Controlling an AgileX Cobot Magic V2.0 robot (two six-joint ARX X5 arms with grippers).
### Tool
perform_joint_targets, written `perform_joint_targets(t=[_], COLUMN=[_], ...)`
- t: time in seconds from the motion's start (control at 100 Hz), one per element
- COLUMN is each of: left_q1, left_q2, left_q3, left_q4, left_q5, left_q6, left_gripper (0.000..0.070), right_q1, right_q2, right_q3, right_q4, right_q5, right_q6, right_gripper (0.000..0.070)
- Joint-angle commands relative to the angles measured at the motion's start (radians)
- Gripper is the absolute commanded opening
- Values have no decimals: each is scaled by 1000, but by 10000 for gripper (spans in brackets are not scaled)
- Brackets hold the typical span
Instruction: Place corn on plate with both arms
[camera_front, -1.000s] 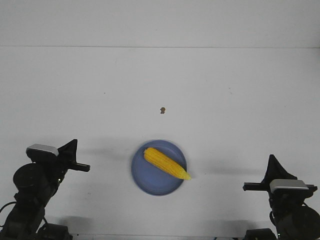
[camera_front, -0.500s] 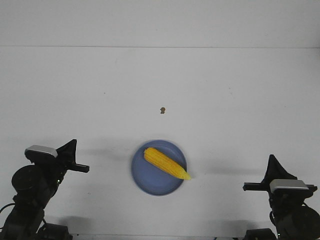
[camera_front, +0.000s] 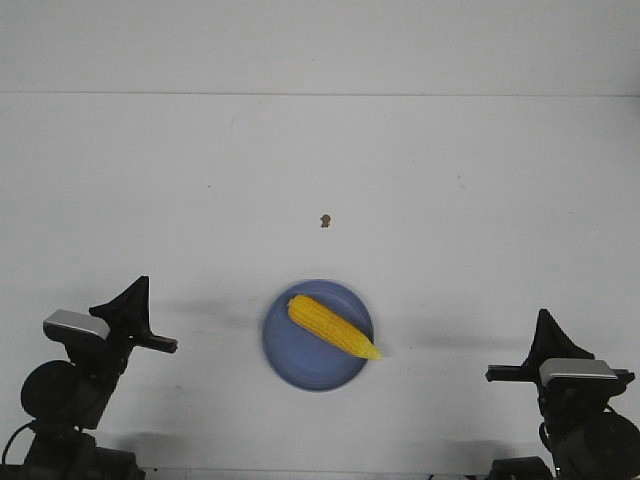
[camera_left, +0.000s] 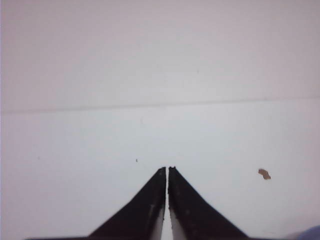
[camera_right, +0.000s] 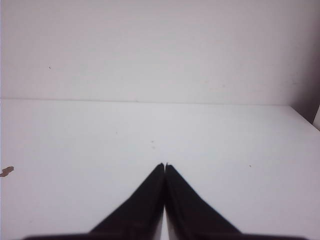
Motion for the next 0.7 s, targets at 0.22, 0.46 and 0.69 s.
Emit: perform_joint_targets(t=[0.22, 0.46, 0.69], left_q1=[-1, 0, 3], left_q2=[-231, -338, -338], left_q3=[-252, -347, -386], left_q4=[51, 71, 116], left_q5=[-18, -19, -25], left_q6=[9, 8, 11], left_gripper=[12, 12, 12], right_q1=[0, 0, 0], right_q2=[2, 2, 2], right_q3=[8, 8, 8], right_q4=[10, 10, 10], right_q5=[3, 3, 3], right_q6=[9, 9, 9], right_gripper=[0, 0, 0])
